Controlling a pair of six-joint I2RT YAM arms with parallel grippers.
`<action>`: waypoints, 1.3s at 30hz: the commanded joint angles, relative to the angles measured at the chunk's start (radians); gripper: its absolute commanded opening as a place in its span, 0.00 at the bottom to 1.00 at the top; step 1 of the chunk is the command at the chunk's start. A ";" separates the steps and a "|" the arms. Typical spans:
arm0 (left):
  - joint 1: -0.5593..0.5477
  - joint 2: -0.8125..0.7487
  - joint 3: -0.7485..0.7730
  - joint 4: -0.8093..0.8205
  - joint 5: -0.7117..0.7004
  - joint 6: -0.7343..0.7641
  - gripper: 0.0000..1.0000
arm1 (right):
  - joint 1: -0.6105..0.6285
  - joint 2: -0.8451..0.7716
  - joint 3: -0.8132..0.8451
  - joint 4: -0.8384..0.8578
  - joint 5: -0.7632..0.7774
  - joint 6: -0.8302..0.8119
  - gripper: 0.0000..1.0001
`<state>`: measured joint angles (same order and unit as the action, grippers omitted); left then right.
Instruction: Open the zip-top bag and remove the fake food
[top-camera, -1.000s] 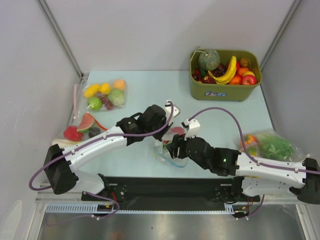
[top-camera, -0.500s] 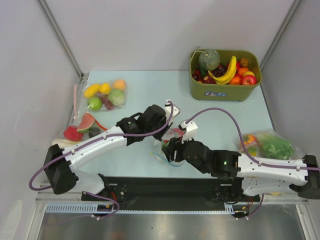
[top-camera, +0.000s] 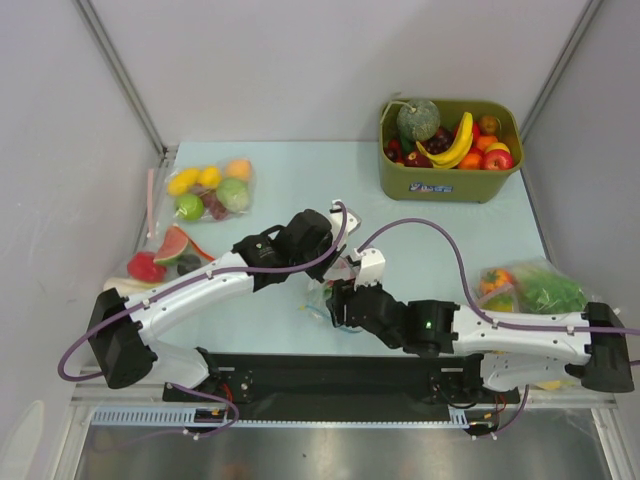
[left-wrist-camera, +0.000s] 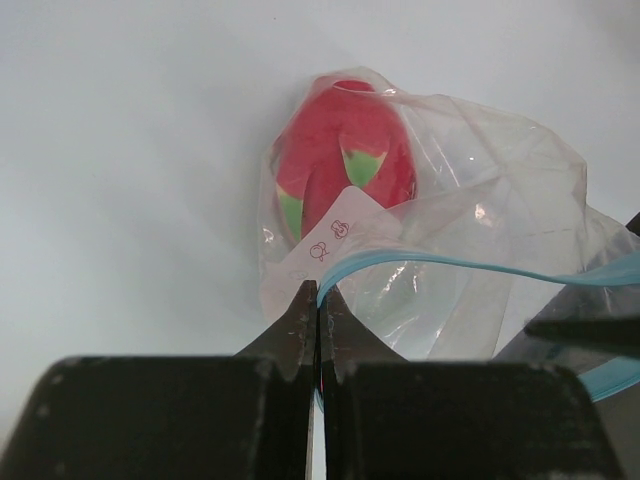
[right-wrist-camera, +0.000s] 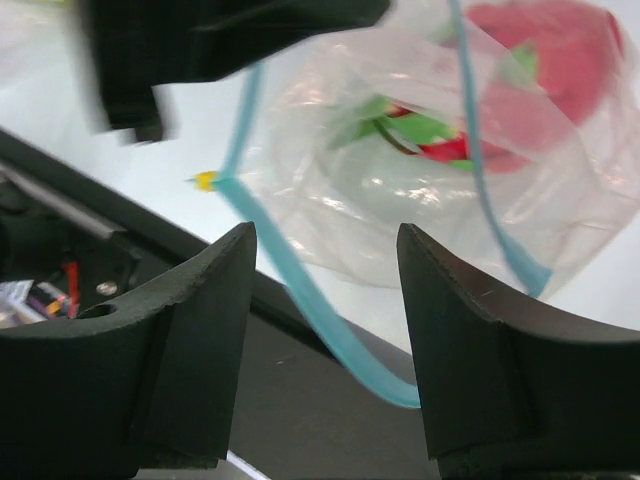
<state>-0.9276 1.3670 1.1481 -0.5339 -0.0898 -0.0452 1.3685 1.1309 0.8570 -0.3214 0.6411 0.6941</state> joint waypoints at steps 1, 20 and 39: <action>-0.004 -0.031 0.004 0.032 0.042 -0.007 0.00 | -0.046 0.029 0.019 -0.068 0.074 0.097 0.63; -0.010 -0.032 0.001 0.043 0.140 -0.001 0.00 | -0.273 0.151 -0.099 0.219 -0.063 0.045 0.68; -0.024 -0.039 0.002 0.041 0.147 -0.001 0.01 | -0.253 0.354 -0.058 0.246 -0.006 0.122 0.48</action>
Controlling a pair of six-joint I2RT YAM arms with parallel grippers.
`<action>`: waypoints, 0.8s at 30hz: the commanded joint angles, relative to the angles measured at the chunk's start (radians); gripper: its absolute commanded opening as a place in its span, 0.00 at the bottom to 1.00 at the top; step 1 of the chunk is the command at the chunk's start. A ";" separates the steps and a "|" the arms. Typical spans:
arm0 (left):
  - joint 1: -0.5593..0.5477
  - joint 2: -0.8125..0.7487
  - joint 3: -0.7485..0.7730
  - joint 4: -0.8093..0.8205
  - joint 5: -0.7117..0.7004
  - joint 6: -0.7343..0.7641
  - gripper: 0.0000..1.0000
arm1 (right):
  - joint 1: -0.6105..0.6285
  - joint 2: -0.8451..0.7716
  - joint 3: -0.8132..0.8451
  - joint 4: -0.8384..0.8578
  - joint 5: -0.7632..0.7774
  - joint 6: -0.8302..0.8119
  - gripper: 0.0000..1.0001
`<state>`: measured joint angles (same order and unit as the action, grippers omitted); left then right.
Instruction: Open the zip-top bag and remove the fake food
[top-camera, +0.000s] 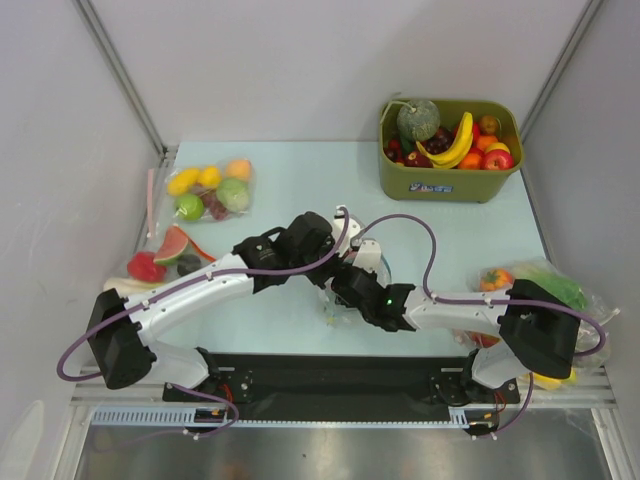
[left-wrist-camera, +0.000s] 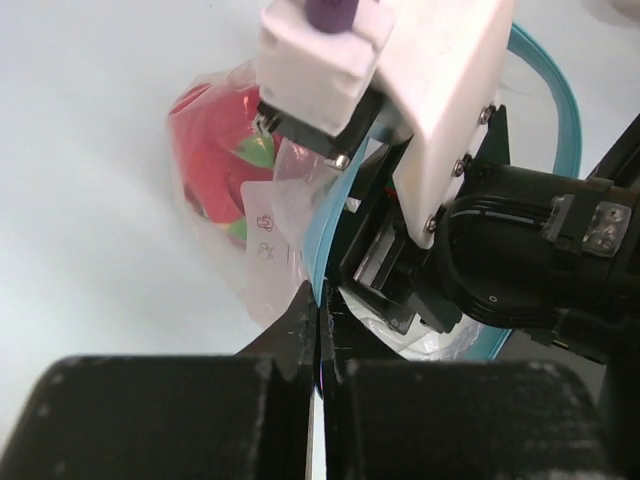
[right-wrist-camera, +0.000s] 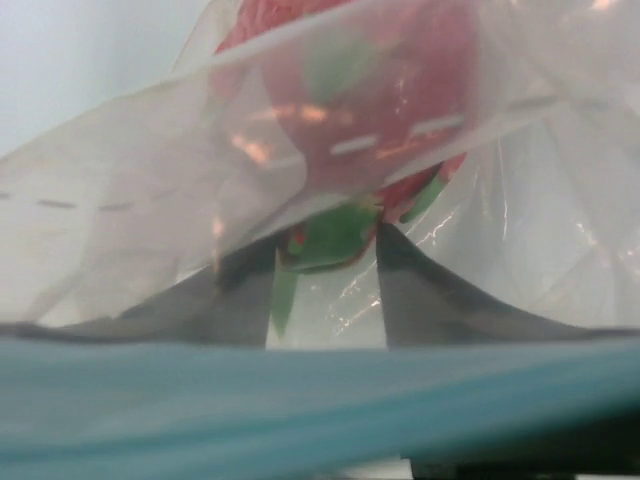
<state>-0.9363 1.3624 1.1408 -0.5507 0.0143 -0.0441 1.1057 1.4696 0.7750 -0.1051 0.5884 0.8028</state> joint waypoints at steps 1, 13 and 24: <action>-0.015 -0.036 0.010 0.058 0.042 0.000 0.00 | 0.009 0.009 0.018 0.028 0.048 0.015 0.45; -0.015 -0.023 0.010 0.052 0.019 0.001 0.00 | -0.006 -0.097 -0.023 -0.024 0.082 -0.011 0.00; -0.021 0.001 0.013 0.038 -0.053 0.000 0.00 | -0.041 -0.348 -0.068 -0.068 0.067 -0.057 0.00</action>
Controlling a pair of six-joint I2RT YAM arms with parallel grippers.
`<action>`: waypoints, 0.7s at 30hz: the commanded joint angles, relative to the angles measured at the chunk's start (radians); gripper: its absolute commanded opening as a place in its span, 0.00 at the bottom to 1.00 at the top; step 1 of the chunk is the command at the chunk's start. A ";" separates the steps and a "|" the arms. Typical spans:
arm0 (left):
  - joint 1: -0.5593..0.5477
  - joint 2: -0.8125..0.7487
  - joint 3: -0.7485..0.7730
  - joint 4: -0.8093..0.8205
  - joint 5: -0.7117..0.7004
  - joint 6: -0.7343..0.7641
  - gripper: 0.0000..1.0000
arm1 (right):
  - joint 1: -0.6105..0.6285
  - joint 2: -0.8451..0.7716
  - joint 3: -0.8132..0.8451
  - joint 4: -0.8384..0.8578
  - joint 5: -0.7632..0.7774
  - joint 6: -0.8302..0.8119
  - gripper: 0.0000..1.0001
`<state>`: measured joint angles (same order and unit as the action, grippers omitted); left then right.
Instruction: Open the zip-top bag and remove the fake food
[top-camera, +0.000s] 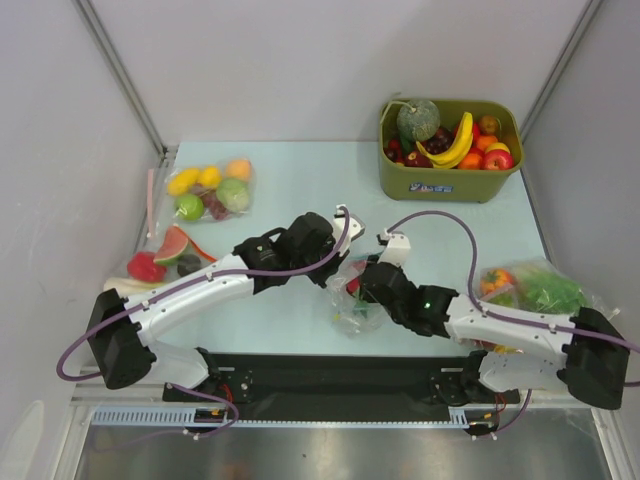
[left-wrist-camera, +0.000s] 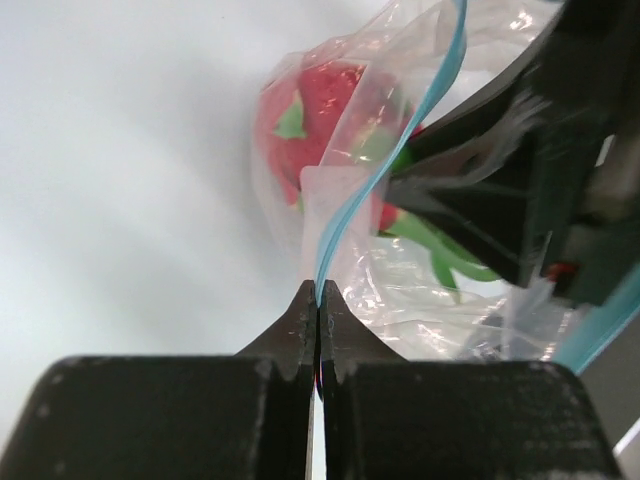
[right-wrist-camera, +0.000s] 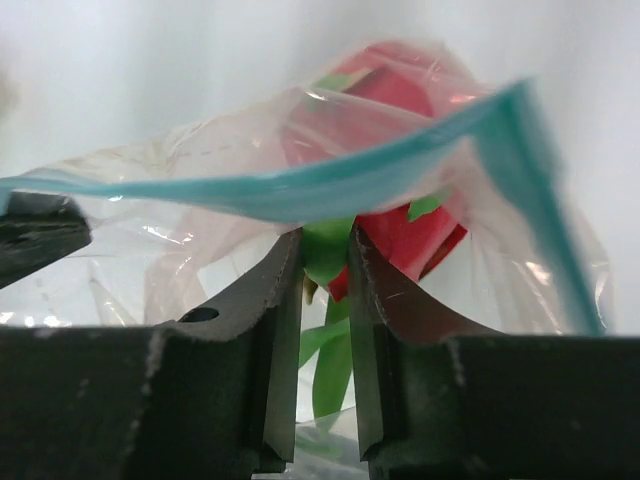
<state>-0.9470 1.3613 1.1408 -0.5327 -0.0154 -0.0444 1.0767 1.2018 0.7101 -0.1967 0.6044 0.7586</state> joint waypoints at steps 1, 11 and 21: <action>-0.012 0.002 0.013 0.020 -0.026 0.001 0.00 | -0.018 -0.115 -0.018 0.022 0.052 -0.007 0.00; -0.042 0.002 0.010 0.026 -0.035 0.018 0.00 | -0.100 -0.265 -0.092 0.060 -0.005 -0.007 0.00; -0.127 -0.013 -0.010 0.060 0.008 0.041 0.00 | -0.130 -0.070 -0.006 0.114 0.024 -0.045 0.00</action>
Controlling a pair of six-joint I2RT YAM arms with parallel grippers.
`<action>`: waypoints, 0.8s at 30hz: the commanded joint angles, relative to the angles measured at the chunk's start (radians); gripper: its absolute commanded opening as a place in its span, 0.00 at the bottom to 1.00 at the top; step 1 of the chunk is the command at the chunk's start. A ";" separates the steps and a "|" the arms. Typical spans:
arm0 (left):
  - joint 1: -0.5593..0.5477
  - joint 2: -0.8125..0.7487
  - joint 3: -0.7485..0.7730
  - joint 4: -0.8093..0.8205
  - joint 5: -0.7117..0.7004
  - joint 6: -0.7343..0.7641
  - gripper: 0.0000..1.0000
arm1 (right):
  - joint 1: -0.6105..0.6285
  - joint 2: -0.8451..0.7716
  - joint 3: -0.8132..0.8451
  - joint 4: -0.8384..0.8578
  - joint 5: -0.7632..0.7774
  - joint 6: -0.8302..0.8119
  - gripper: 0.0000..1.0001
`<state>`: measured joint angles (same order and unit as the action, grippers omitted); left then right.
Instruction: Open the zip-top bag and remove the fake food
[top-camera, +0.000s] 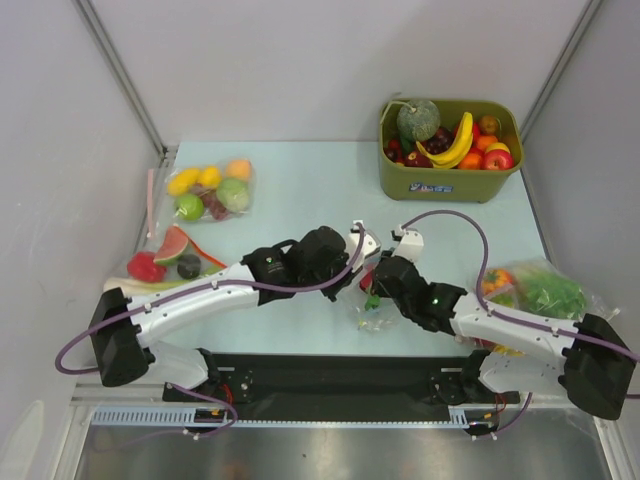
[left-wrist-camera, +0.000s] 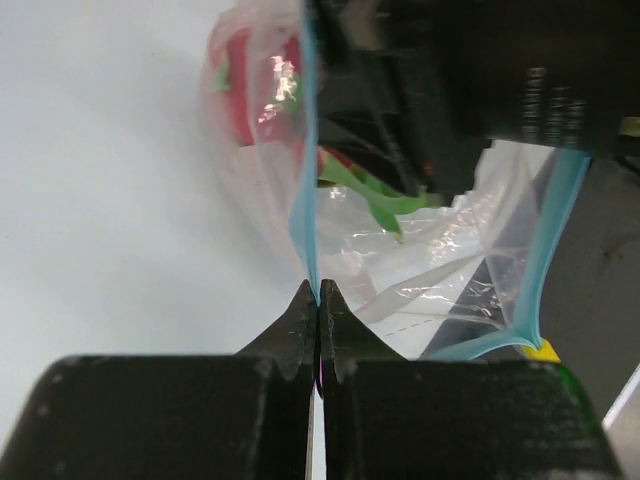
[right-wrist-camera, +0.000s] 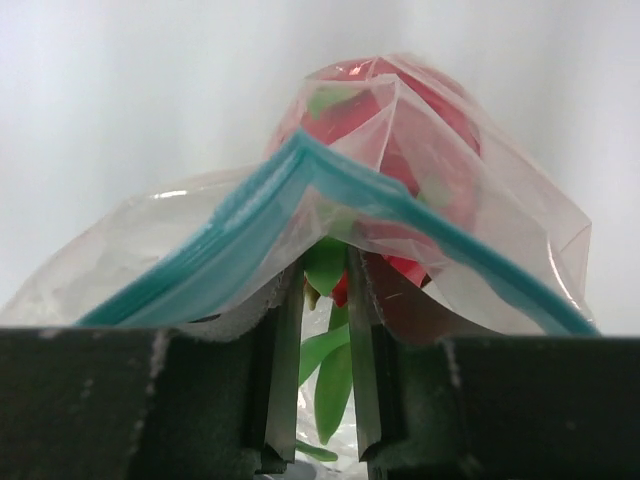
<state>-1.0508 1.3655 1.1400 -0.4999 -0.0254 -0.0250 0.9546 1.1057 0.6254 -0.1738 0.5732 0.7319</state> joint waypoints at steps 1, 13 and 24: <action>-0.029 -0.013 -0.009 0.024 0.009 0.022 0.00 | -0.008 0.032 0.108 0.088 0.057 -0.029 0.00; -0.060 0.026 0.007 -0.009 -0.083 0.022 0.00 | -0.019 -0.066 0.234 0.014 0.027 -0.080 0.00; -0.060 0.053 0.021 -0.023 -0.150 -0.009 0.00 | -0.019 -0.240 0.240 -0.098 -0.101 -0.029 0.00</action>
<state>-1.1030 1.4250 1.1500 -0.4988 -0.1493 -0.0257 0.9390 0.9016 0.8070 -0.2924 0.4900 0.6769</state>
